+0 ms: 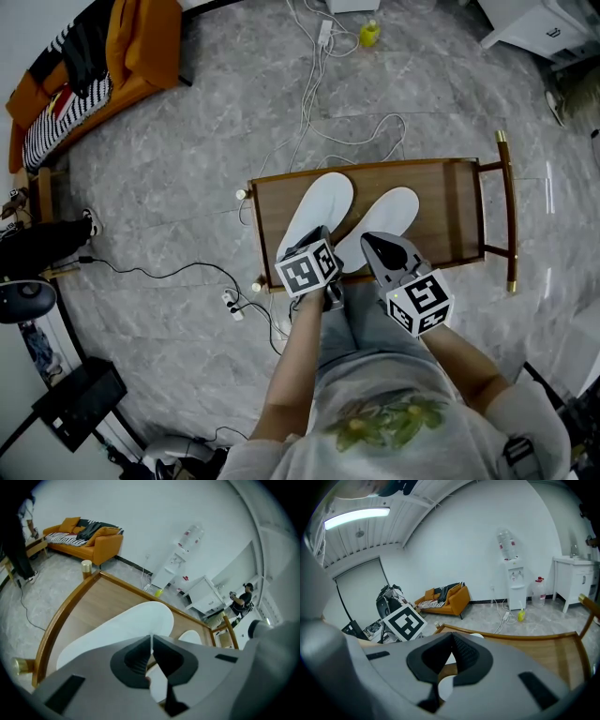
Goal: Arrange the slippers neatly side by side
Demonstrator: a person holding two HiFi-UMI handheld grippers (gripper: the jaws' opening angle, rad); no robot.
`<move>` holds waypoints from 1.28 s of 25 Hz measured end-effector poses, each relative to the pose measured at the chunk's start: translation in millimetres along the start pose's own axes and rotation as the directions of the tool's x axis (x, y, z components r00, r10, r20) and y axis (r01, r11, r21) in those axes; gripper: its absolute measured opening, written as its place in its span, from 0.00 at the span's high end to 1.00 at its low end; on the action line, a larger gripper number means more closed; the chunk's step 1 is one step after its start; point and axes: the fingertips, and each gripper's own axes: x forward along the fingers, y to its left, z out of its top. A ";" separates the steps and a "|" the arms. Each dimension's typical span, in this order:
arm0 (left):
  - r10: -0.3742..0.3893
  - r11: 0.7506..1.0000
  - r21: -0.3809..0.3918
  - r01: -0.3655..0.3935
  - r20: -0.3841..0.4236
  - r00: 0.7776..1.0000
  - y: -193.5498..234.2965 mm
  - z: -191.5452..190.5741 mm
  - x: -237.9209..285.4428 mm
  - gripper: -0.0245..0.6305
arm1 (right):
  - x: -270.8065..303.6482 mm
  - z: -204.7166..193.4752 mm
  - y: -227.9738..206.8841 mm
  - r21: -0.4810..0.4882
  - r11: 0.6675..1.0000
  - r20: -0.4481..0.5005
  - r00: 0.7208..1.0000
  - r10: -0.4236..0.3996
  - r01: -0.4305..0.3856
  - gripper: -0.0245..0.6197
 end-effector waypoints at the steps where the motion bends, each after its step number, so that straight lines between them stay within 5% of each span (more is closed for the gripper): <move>1: -0.001 0.999 -0.038 0.001 0.013 1.000 -1.4 0.7 -2.7 0.92 | -0.7 0.7 -0.3 -0.001 1.000 0.001 1.000 -0.001 0.001 0.95; 7: 0.032 0.987 -0.159 -0.017 0.097 0.995 -5.4 7.9 -17.3 0.92 | -3.4 5.5 0.8 -0.006 1.000 0.007 1.000 -0.001 0.001 0.95; 15: 0.243 0.934 -0.310 -0.179 0.182 0.953 29.7 13.0 -26.1 0.92 | -5.5 9.6 1.6 -0.012 1.000 0.013 1.000 -0.003 0.003 0.95; 22: 0.246 0.847 -0.513 -0.139 0.147 0.958 55.9 6.1 -8.2 0.92 | -8.2 10.7 1.3 -0.018 1.000 0.010 1.000 -0.014 0.014 0.95; 27: 0.238 0.863 -0.487 -0.135 0.157 0.958 59.7 7.7 -5.8 0.92 | -11.4 8.6 1.3 -0.014 1.000 0.008 1.000 -0.022 0.022 0.95; 32: 0.242 0.925 -0.337 -0.173 0.175 0.954 52.6 10.9 -7.5 0.91 | -13.1 6.8 -0.1 -0.013 1.000 0.011 1.000 -0.024 0.024 0.95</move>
